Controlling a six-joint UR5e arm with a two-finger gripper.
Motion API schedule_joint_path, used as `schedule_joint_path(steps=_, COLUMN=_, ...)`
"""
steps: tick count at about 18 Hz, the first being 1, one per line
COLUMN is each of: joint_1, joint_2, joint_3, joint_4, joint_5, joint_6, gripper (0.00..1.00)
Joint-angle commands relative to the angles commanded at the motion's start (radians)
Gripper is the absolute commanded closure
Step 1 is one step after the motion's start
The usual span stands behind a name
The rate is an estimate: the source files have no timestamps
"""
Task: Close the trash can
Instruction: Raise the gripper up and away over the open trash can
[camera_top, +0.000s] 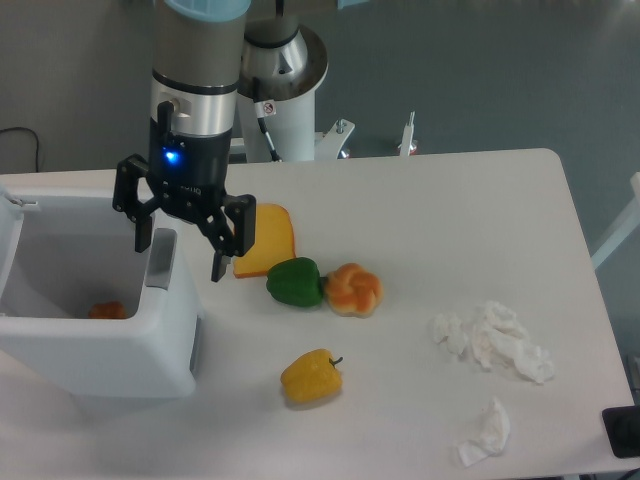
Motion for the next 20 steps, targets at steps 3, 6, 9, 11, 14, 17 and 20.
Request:
schedule_joint_path(steps=3, joint_1=0.0, joint_2=0.002, joint_3=0.002, joint_4=0.002, joint_5=-0.005, joint_6=0.008, gripper=0.0)
schedule_joint_path(steps=6, joint_1=-0.003, joint_2=0.003, joint_3=0.008, joint_4=0.014, joint_5=-0.005, joint_6=0.147, gripper=0.0)
schedule_joint_path(steps=9, joint_1=-0.005, joint_2=0.008, joint_3=0.012, joint_4=0.014, joint_5=-0.003, joint_6=0.079, gripper=0.0)
schedule_joint_path(steps=11, joint_1=-0.006, joint_2=0.017, joint_3=0.024, joint_4=0.02, joint_5=-0.003, joint_6=0.014, gripper=0.0)
schedule_joint_path(steps=14, joint_1=-0.005, joint_2=0.02, joint_3=0.032, joint_4=0.021, joint_5=-0.003, joint_6=0.008, gripper=0.0)
schedule_joint_path(steps=17, joint_1=-0.006, joint_2=0.032, joint_3=0.043, joint_4=0.021, joint_5=-0.005, joint_6=-0.033, gripper=0.0)
schedule_joint_path(steps=20, joint_1=-0.014, joint_2=0.043, joint_3=0.054, joint_4=0.021, joint_5=-0.029, joint_6=-0.092, gripper=0.0)
